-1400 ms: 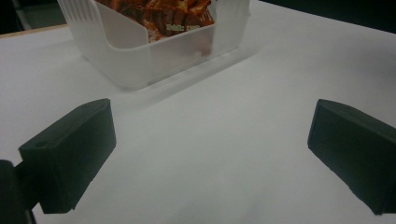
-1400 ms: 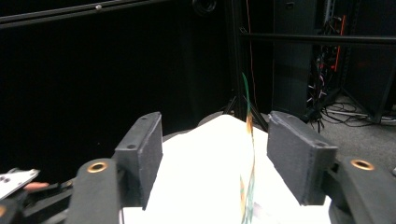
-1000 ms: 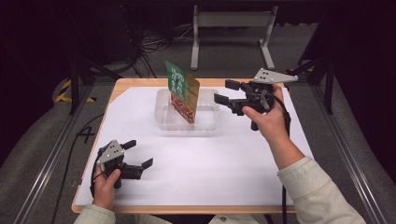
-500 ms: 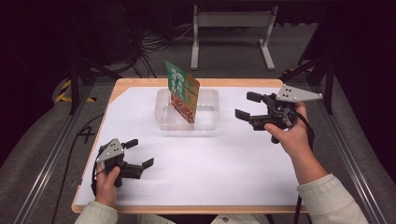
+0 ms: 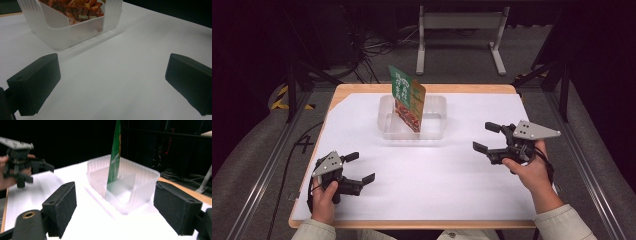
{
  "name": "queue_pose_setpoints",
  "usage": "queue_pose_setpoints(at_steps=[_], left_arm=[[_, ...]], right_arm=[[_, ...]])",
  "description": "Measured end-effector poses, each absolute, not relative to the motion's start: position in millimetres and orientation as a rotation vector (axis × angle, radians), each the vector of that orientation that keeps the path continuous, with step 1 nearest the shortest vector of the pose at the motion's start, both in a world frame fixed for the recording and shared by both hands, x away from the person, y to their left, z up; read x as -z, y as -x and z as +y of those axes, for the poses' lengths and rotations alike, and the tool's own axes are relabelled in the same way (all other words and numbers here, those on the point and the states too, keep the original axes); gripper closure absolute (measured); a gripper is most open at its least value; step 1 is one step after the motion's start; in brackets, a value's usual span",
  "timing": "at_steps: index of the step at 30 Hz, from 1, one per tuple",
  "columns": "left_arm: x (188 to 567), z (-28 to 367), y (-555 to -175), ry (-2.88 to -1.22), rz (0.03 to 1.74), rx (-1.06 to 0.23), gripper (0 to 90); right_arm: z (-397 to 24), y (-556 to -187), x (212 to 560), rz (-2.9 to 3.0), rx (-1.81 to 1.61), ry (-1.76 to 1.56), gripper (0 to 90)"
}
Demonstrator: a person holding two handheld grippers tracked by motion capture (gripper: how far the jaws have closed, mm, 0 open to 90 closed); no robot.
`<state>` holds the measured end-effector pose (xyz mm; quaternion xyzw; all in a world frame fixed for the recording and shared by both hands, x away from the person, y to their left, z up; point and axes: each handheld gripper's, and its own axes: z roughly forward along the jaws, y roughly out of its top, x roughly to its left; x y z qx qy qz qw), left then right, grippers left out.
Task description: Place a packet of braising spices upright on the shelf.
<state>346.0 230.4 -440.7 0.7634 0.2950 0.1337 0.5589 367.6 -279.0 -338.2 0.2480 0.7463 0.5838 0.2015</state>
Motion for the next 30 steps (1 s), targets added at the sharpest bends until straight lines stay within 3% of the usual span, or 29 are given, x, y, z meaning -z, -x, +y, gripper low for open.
queue_pose_setpoints(at_steps=[12, 30], left_arm=[[441.4, 235.6, -338.5, -1.79, 0.706, -0.342, 0.5], [442.4, 233.3, -341.5, -1.815, 0.681, -0.326, 0.5]], right_arm=[[-295.0, -354.0, 396.1, 2.064, -1.582, -0.741, 18.3], [-301.3, -348.6, 431.8, 2.121, -1.48, -0.844, 17.4]])
